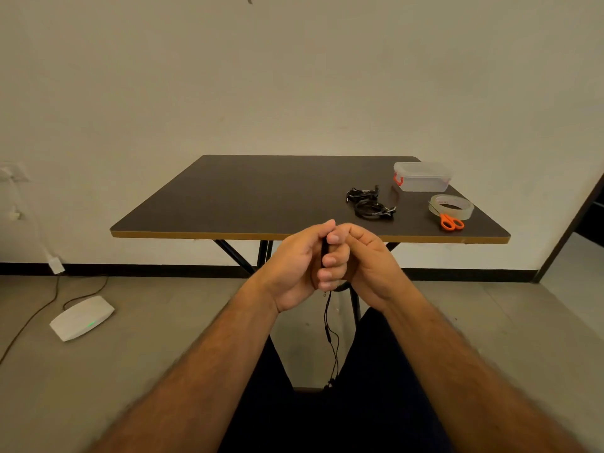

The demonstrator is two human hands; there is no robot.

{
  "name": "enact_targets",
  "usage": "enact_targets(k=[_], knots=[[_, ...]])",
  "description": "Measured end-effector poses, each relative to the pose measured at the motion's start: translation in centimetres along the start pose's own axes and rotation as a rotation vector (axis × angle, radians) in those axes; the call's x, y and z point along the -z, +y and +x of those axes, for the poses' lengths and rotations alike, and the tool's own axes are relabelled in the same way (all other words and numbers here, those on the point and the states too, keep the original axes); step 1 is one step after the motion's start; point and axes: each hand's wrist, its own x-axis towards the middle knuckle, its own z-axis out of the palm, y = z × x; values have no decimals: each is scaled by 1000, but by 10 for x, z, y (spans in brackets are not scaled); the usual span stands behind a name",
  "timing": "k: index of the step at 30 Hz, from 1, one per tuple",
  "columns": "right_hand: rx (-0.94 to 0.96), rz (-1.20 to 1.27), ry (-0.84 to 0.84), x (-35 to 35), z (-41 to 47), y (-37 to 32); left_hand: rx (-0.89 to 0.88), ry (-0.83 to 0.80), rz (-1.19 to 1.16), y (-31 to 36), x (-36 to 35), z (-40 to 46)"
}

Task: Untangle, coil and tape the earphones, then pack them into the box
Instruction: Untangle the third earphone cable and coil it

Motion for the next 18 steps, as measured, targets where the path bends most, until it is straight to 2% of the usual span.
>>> enact_targets(k=[10, 18], knots=[[-137, -94, -74, -13, -18, 29, -239, 311, 114, 6, -5, 6], [-218, -369, -174, -17, -31, 22, -366, 477, 454, 0, 3, 8]])
